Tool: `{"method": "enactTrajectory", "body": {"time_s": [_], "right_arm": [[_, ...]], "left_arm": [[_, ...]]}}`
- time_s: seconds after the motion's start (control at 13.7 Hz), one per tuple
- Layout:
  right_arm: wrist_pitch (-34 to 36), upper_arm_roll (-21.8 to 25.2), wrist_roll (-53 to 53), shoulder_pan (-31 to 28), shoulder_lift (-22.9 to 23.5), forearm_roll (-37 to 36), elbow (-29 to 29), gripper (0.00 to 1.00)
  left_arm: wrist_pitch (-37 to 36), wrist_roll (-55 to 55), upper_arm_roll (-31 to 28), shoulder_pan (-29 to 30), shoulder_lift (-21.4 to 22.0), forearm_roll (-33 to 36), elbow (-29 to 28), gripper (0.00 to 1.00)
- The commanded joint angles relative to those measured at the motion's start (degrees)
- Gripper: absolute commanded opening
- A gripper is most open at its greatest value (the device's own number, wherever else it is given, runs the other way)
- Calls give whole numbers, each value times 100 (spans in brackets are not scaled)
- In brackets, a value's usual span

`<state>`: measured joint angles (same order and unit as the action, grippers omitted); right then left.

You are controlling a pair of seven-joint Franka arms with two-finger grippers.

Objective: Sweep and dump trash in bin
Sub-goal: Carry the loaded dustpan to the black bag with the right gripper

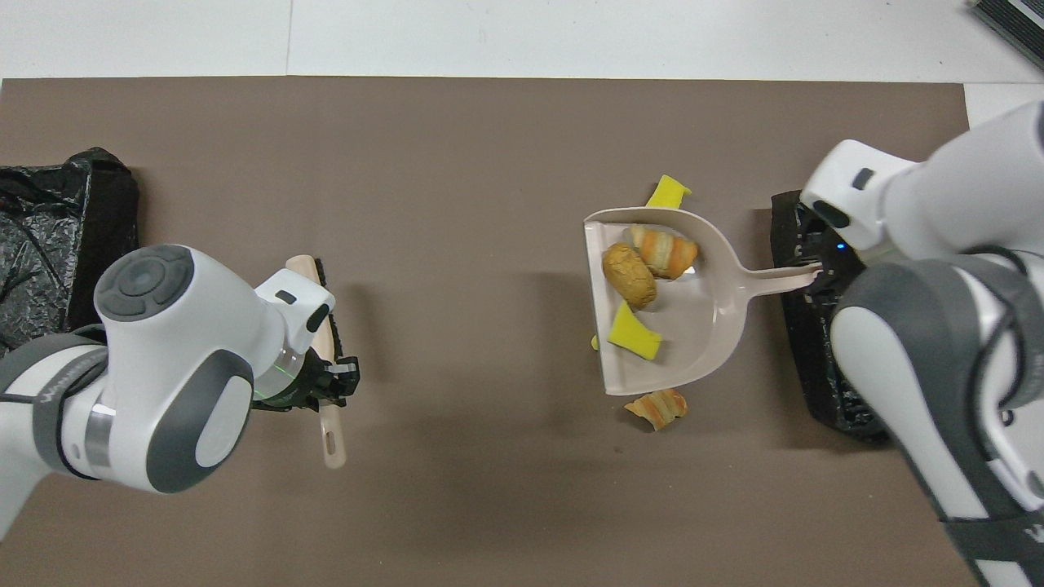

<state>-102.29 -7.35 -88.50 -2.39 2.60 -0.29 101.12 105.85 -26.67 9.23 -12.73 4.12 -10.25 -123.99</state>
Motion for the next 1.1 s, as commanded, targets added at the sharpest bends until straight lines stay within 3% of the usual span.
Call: {"method": "enactTrajectory", "body": {"time_s": [0.0,0.15,0.37,0.66,0.88,0.95,1.02], "right_arm": [[25,-47,-745,-803,-233,187,189,0],[-10,-38,-1404,-1559,-224,196,162,0],[-423,5,-1987,-2159,-233,-197,189,0],[-651,15,-953,-2275,-233,-1882,224,0],[-775,-3,-303,-1829,-364,-2843,512,0],[-766,-3,179,-1652,-548,-3236,775,0],[-775,-12,697,-1572,-724,-3562,1047,0]], "left_arm": [[381,-119,-17,-666,518,-194,-860,0],[760,-146,-9,-1097,940,-450,-1485,0],[971,-671,-9,-1924,951,-617,-1655,0],[1726,-910,-17,-2426,968,-908,-2198,0],[1764,-910,-17,-2436,942,-1110,-2252,0],[1694,-910,-26,-2419,933,-1110,-2244,33],[1624,-963,-35,-2375,924,-1110,-2174,99]]}}
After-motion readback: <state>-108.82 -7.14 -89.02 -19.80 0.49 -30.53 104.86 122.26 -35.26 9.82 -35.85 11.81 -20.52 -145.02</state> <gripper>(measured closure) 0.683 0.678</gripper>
